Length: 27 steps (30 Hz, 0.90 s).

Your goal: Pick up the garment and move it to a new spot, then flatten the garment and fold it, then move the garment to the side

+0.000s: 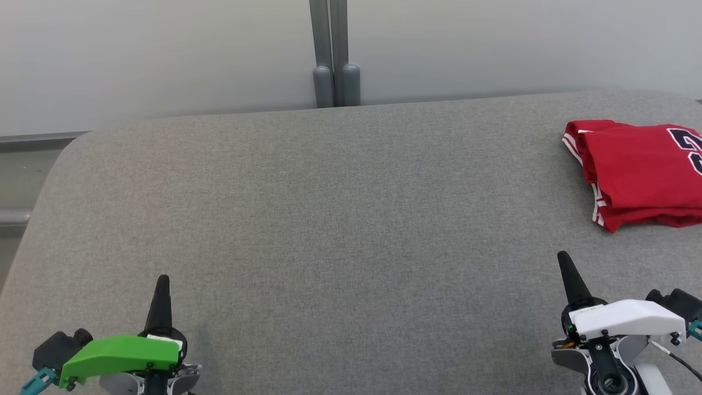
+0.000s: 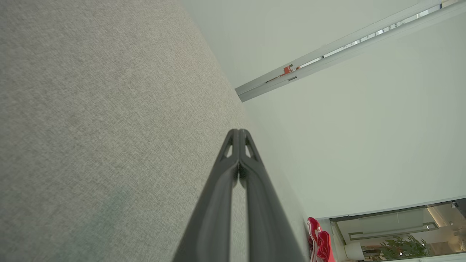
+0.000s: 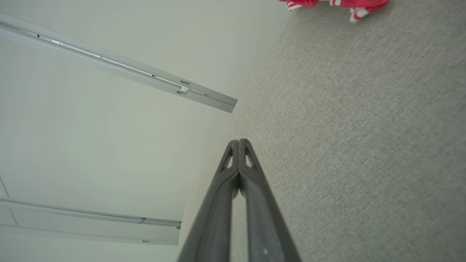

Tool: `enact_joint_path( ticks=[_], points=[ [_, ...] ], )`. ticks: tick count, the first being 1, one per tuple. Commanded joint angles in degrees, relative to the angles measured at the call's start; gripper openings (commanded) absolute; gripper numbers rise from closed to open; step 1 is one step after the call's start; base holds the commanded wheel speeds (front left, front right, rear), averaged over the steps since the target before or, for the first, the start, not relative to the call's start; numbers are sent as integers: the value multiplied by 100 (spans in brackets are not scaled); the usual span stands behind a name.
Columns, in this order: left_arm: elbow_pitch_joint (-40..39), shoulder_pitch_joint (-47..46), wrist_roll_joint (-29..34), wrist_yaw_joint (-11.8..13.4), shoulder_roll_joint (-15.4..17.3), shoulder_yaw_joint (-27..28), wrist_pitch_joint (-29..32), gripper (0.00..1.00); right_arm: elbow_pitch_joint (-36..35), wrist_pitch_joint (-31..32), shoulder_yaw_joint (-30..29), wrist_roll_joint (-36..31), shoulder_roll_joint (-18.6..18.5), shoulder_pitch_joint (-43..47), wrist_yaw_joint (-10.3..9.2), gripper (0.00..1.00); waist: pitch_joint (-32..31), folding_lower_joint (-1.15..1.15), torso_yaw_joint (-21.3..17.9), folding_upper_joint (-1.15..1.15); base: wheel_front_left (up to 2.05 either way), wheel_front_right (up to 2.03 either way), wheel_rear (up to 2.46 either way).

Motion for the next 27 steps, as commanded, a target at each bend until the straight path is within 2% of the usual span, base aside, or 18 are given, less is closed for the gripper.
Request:
enact_joint_path(
  ticks=[1,27],
  points=[
    [-66,-145,-124,-47,25,50,44,0,-70,43,-30,149,-40,-129,4,0,-1,0,0,0,0,0,0],
    [-72,-250,-1394,-199,31,263,397,0,-81,402,-197,1399,-36,-171,3,0,-23,0,-13,0,0,0,0]
  ],
)
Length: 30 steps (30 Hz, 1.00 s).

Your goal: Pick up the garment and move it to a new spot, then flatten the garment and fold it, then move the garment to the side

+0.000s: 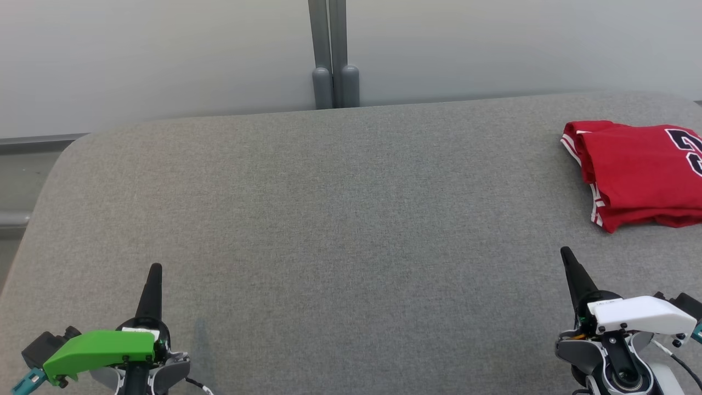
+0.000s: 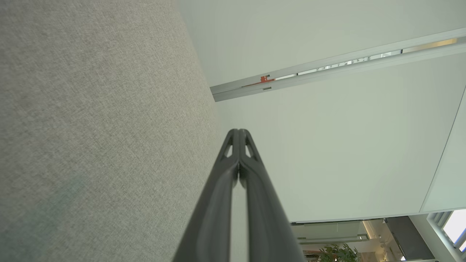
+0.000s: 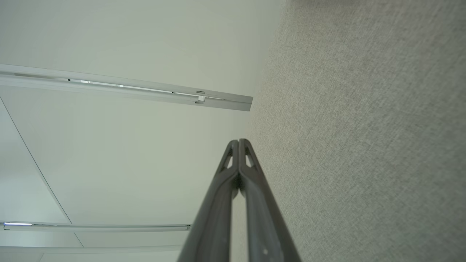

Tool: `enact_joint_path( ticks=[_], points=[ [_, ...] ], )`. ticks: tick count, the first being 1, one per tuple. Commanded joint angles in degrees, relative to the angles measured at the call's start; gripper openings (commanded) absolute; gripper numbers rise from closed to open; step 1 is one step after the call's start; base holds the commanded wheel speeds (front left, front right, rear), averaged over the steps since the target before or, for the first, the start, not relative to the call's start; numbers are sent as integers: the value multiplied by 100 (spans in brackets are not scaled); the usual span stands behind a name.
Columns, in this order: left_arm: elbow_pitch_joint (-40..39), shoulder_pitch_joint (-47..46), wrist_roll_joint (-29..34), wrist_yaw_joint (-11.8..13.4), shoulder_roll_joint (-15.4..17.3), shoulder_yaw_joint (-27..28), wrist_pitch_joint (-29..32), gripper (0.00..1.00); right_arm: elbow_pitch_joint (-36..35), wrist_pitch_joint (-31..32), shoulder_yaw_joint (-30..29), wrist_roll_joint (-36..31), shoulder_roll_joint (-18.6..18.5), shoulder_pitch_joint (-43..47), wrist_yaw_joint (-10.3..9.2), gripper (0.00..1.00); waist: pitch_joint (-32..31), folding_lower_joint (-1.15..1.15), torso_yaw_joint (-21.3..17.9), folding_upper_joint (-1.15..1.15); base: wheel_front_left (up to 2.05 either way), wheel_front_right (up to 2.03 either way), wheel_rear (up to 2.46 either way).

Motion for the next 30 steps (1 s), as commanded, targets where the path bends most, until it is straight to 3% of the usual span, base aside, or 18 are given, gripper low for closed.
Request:
enact_joint_path(
  ticks=[1,30],
  points=[
    [-41,-111,-146,-29,30,40,30,0,-56,42,-26,122,-33,-107,3,0,-1,0,0,0,0,0,0],
    [-43,-205,-1256,-174,35,228,345,0,-60,366,-180,1234,-23,-136,2,0,-25,0,-14,0,0,0,0]
  ],
)
